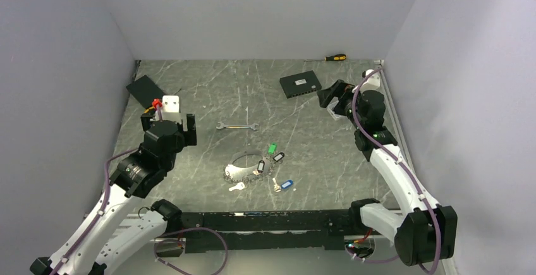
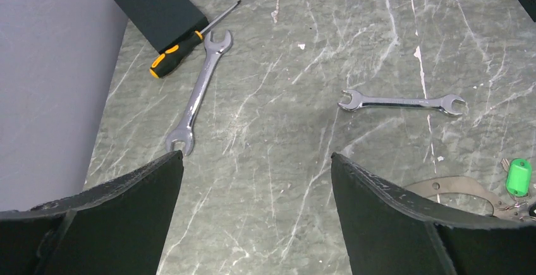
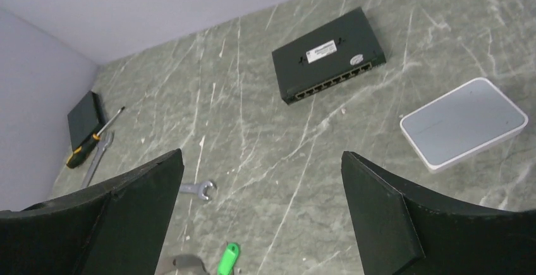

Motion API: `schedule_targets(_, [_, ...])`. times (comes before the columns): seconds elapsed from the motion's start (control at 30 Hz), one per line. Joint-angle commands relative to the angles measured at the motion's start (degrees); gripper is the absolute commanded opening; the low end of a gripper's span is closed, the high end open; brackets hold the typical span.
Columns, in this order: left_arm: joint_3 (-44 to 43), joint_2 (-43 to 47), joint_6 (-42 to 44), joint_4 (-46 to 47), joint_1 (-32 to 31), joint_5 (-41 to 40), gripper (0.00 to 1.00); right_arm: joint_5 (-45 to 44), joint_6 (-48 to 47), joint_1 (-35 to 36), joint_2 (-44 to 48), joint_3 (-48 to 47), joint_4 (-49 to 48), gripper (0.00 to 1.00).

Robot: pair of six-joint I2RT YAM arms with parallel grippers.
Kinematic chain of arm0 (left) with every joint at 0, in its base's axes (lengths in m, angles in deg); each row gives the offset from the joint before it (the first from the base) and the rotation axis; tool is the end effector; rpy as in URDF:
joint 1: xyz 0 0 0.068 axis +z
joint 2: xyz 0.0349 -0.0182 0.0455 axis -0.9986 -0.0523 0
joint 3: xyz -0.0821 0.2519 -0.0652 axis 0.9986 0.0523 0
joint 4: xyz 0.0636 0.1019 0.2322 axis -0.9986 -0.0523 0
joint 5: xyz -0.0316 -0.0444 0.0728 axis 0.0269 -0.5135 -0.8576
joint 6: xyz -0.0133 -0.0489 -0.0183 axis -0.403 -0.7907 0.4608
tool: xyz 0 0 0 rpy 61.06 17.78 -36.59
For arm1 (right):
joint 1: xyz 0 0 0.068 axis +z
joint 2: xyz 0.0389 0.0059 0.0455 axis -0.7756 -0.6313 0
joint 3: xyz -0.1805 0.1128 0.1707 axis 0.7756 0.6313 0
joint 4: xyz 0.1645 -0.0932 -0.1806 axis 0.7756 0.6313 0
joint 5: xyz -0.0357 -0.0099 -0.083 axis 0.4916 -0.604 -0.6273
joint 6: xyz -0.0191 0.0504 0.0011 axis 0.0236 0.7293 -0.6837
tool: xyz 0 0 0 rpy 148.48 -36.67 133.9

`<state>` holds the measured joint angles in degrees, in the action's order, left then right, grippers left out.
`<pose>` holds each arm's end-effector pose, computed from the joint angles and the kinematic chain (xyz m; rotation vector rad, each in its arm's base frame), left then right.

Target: Put the keys on the keyring

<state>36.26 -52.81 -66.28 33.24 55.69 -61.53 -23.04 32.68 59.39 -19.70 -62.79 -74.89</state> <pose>0.1282 -0.0540 0.3367 -0.0484 1.9231 0.1194 0.2440 0.0400 0.3099 0.2371 1.7768 0.5505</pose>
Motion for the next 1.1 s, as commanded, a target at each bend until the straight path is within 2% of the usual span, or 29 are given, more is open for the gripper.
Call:
schedule_targets(0.0, [-1.44,-0.51,-0.43,1.00,0.28,-0.45,0.92,1.63,-0.58,1.95,1.77,0.40,4.13,1.00])
schedule_targets(0.23, [-1.51,-2.08,-0.11,1.45,0.28,-0.16,0.91,9.89,-4.38,6.24,2.00,-0.47,12.55,1.00])
schedule_targets(0.5, [-1.57,-2.28,0.06,1.49,0.38,-0.68,0.91,5.08,-5.08,16.74,1.64,-2.02,22.60,0.99])
schedule_targets(0.53, [-1.53,-2.14,0.12,1.58,0.37,-0.58,0.91,4.36,-4.49,18.18,1.69,-1.67,23.30,0.97])
schedule_targets(0.63, [-1.60,-2.04,0.16,1.54,0.38,-0.17,0.91,3.58,-1.18,23.29,1.73,2.86,19.96,0.90])
schedule_targets(0.7, [-1.56,-2.21,0.09,1.45,0.49,-0.52,0.91,1.06,1.15,28.54,0.50,4.60,18.90,0.89])
schedule_targets(0.77, [-1.61,-2.31,0.07,1.33,0.49,-0.84,0.91,-2.70,3.72,33.41,-0.76,5.11,19.53,0.88])
schedule_targets(0.87, [-1.52,-2.43,-0.01,1.10,0.46,-1.27,0.91,-9.23,8.93,39.63,-1.61,5.82,21.76,0.80])
schedule_targets(1.07, [-1.70,-2.37,0.16,1.02,0.59,-1.80,0.91,-17.86,22.23,48.33,0.74,10.66,25.36,0.73])
